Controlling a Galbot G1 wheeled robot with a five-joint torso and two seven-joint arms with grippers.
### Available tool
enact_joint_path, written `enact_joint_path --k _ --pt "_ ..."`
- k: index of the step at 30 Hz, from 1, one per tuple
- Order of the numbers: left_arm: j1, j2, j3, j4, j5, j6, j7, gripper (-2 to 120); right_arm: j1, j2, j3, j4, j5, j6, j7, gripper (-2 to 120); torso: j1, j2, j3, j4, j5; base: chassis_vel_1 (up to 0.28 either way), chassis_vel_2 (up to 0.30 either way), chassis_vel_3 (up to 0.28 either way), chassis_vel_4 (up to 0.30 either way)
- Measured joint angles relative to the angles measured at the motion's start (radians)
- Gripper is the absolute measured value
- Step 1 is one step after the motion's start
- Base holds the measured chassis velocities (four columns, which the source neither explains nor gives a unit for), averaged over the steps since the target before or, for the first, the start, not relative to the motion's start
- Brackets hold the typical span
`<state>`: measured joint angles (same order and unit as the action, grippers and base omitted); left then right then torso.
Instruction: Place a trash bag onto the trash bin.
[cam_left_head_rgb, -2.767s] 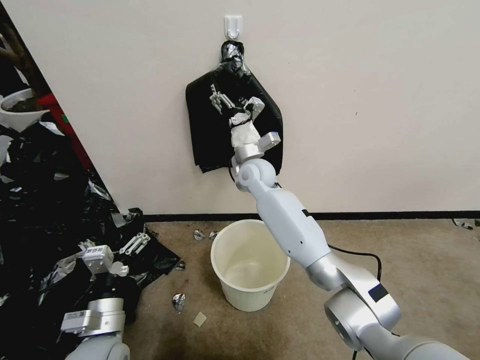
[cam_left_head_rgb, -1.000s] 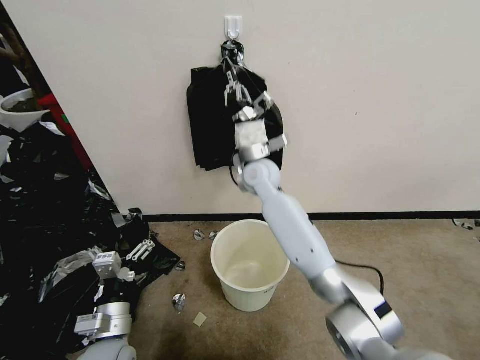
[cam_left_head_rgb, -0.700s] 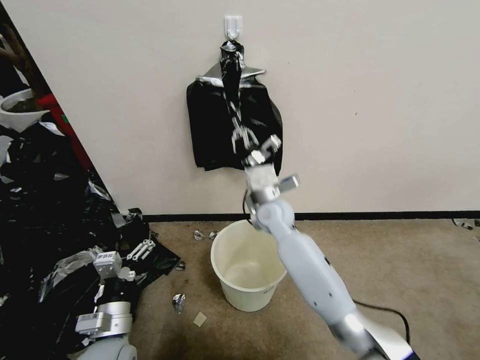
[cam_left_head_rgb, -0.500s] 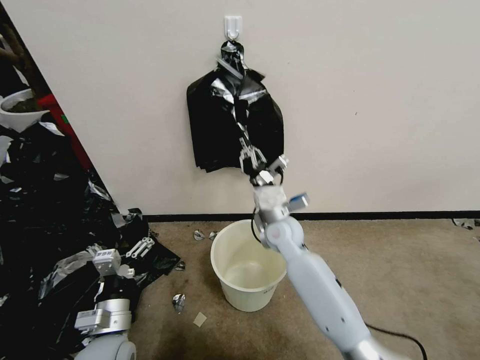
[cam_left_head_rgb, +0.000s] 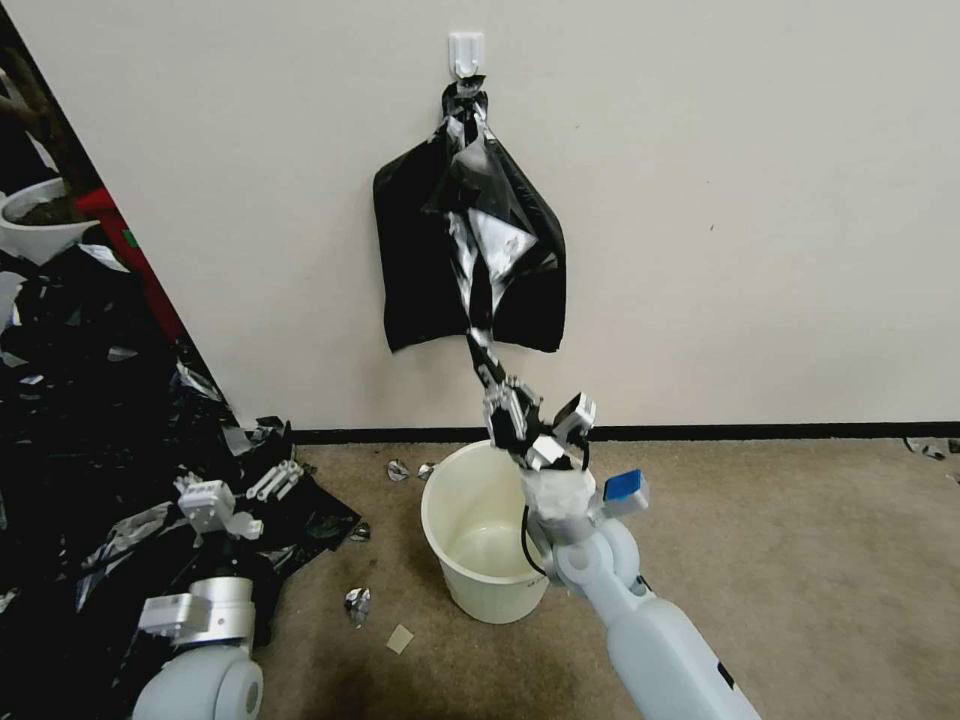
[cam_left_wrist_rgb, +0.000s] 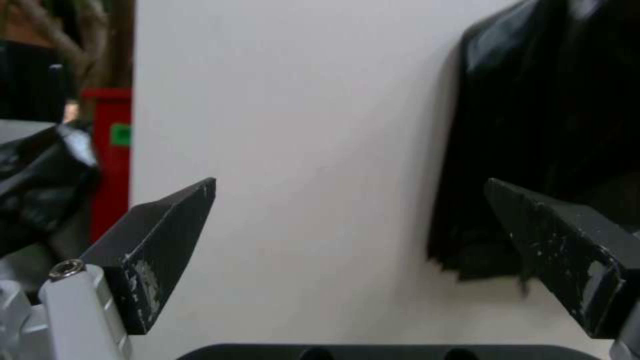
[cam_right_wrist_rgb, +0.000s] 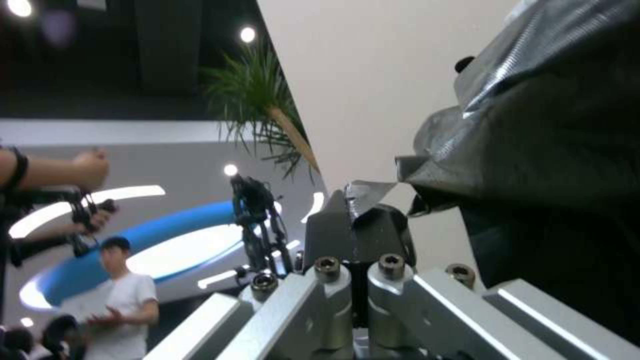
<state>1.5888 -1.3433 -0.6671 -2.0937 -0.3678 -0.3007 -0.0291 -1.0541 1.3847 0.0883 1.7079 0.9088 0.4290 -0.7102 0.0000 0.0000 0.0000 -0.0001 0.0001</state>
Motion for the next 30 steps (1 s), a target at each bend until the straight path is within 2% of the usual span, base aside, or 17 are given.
enact_joint_path --k 3,5,6,8,10,11,13,14,15,16,19,20,22,23,26,27,30 --pt "-0.002 0.020 0.001 -0.014 -0.007 0.002 0.002 100 0.032 0.003 0.011 -0.017 -0.040 0.010 0.031 0 0.000 0.000 0.000 0.0001 -0.0001 0.000 0.000 0.000 0.000" --pt "0.004 0.027 -0.001 -0.022 -0.007 0.002 0.003 100 0.051 0.006 0.012 -0.030 -0.109 0.032 0.122 0 0.000 0.000 0.000 0.0002 -0.0001 0.000 0.000 0.000 0.000" --pt "0.004 0.027 -0.001 -0.022 -0.007 0.002 0.003 100 0.051 0.006 0.012 -0.030 -0.109 0.032 0.122 0 0.000 0.000 0.000 0.0002 -0.0001 0.000 0.000 0.000 0.000" --pt "0.011 0.028 -0.005 -0.022 -0.007 0.003 0.003 100 0.055 0.006 0.017 -0.035 -0.229 0.043 0.244 0 0.000 0.000 0.000 0.0003 -0.0001 0.000 0.000 0.000 0.000" --pt "0.014 0.028 -0.009 -0.022 -0.007 0.003 0.003 100 0.036 -0.006 0.032 -0.029 -0.407 0.034 0.410 8 0.000 0.000 0.000 0.0003 0.0000 0.000 0.000 0.000 0.000" --pt "0.014 0.028 -0.009 -0.022 -0.007 0.003 0.003 100 0.036 -0.006 0.032 -0.029 -0.407 0.034 0.410 8 0.000 0.000 0.000 0.0003 0.0000 0.000 0.000 0.000 0.000" --pt "0.015 0.028 -0.012 -0.023 -0.007 0.003 0.003 100 -0.003 -0.038 0.042 -0.002 -0.524 0.007 0.551 19 0.000 0.000 0.000 0.0002 0.0000 0.000 0.000 0.000 0.000" --pt "0.015 0.028 -0.012 -0.024 -0.007 0.003 0.003 100 -0.013 -0.045 0.044 0.006 -0.539 0.000 0.574 21 0.000 0.000 0.000 0.0002 0.0000 0.000 0.000 0.000 0.000" --pt "0.015 0.027 -0.012 -0.026 -0.007 0.003 0.003 100 -0.054 -0.076 0.046 0.040 -0.569 -0.029 0.644 27 0.000 0.000 0.000 -0.0001 0.0002 0.000 0.000 0.000 0.000" --pt "0.015 0.027 -0.012 -0.026 -0.007 0.003 0.003 100 -0.054 -0.076 0.046 0.040 -0.569 -0.029 0.644 27 0.000 0.000 0.000 -0.0001 0.0002 0.000 0.000 0.000 0.000" --pt "0.012 0.020 -0.009 -0.027 -0.007 0.003 0.003 100 -0.148 -0.151 0.047 0.138 -0.552 -0.075 0.721 42 0.000 0.000 0.000 -0.0001 0.0002 0.000 0.000 0.000 0.000" --pt "0.012 0.020 -0.009 -0.027 -0.007 0.003 0.003 100 -0.148 -0.151 0.047 0.138 -0.552 -0.075 0.721 42 0.000 0.000 0.000 -0.0001 0.0002 0.000 0.000 0.000 0.000" --pt "0.011 0.012 -0.006 -0.024 -0.005 0.004 0.002 100 -0.164 -0.184 0.065 0.216 -0.527 -0.092 0.735 52 0.000 0.000 0.000 -0.0002 0.0000 0.000 0.000 0.000 0.000" --pt "0.011 0.012 -0.006 -0.024 -0.005 0.004 0.002 100 -0.164 -0.184 0.065 0.216 -0.527 -0.092 0.735 52 0.000 0.000 0.000 -0.0002 0.0000 0.000 0.000 0.000 0.000" --pt "0.012 0.002 -0.001 -0.017 -0.001 0.005 0.002 100 -0.080 -0.217 0.052 0.301 -0.516 -0.136 0.735 68 0.000 0.000 0.000 0.0001 -0.0001 0.000 0.000 0.000 0.000" --pt "0.012 0.002 -0.001 -0.017 -0.001 0.005 0.002 100 -0.080 -0.217 0.052 0.301 -0.516 -0.136 0.735 68 0.000 0.000 0.000 0.0001 -0.0001 0.000 0.000 0.000 0.000" --pt "0.013 0.000 0.000 -0.015 0.001 0.005 0.002 100 0.007 -0.233 0.016 0.297 -0.522 -0.168 0.730 78 0.000 0.000 0.000 0.0001 -0.0001 0.000 0.000 0.000 0.000"
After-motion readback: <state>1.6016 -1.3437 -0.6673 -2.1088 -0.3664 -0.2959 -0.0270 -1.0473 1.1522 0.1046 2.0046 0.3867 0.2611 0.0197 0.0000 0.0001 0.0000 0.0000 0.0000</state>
